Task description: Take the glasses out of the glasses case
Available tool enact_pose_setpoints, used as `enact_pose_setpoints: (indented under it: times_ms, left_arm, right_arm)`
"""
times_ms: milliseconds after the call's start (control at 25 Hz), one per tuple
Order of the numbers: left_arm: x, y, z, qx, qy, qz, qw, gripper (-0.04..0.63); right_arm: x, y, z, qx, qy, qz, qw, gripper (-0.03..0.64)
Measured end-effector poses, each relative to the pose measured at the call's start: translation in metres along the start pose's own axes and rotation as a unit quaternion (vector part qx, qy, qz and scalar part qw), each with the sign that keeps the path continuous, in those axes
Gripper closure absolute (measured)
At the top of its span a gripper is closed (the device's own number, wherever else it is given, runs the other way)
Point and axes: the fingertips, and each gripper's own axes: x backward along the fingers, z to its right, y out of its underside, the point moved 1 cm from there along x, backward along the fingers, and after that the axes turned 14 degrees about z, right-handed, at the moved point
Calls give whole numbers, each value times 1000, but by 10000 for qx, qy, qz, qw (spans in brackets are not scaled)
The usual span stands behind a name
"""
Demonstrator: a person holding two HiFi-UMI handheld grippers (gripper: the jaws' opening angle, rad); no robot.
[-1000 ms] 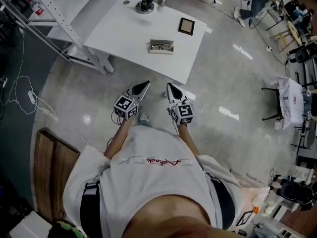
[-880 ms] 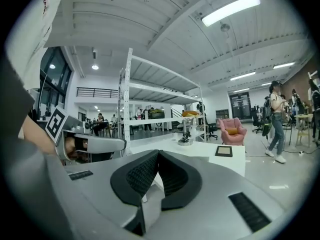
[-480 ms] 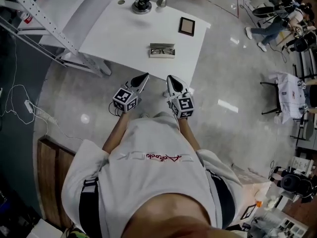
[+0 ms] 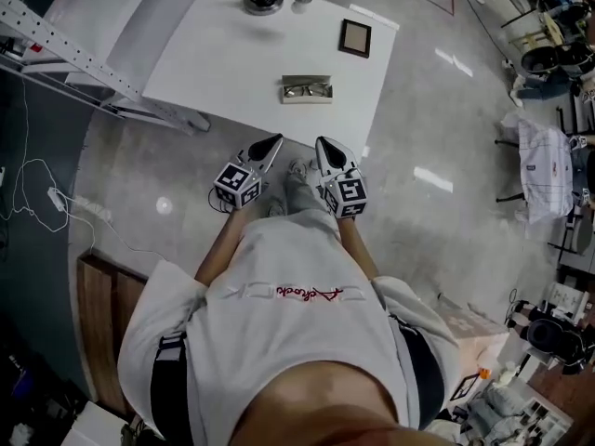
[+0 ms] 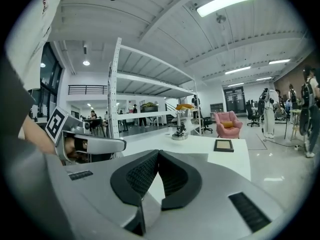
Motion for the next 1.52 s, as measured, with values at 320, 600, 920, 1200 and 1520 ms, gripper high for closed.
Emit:
enact_pose_setpoints:
  times_ms: [320, 600, 920, 1200, 1520]
  left_arm:
    - [-32, -5, -30, 74, -189, 28, 9998, 601]
    - [-75, -15, -53, 22, -330, 55, 9994, 601]
    - [-110, -21, -68, 2, -548, -5, 9985, 601]
    - [-117, -11, -80, -6, -796, -45, 9968, 601]
    - [-112, -3, -93, 218, -911, -135, 9955, 601]
  right_arm:
    - [-36, 0, 26, -46, -161, -39, 9999, 617]
    - [-70, -6, 66, -112, -250, 48, 9996, 617]
    - [-91, -8, 96, -258, -415, 61, 9988, 617]
    - [-106, 4, 107, -438, -596, -10, 9973, 617]
    - [-117, 21, 102, -559, -641, -320, 9959, 617]
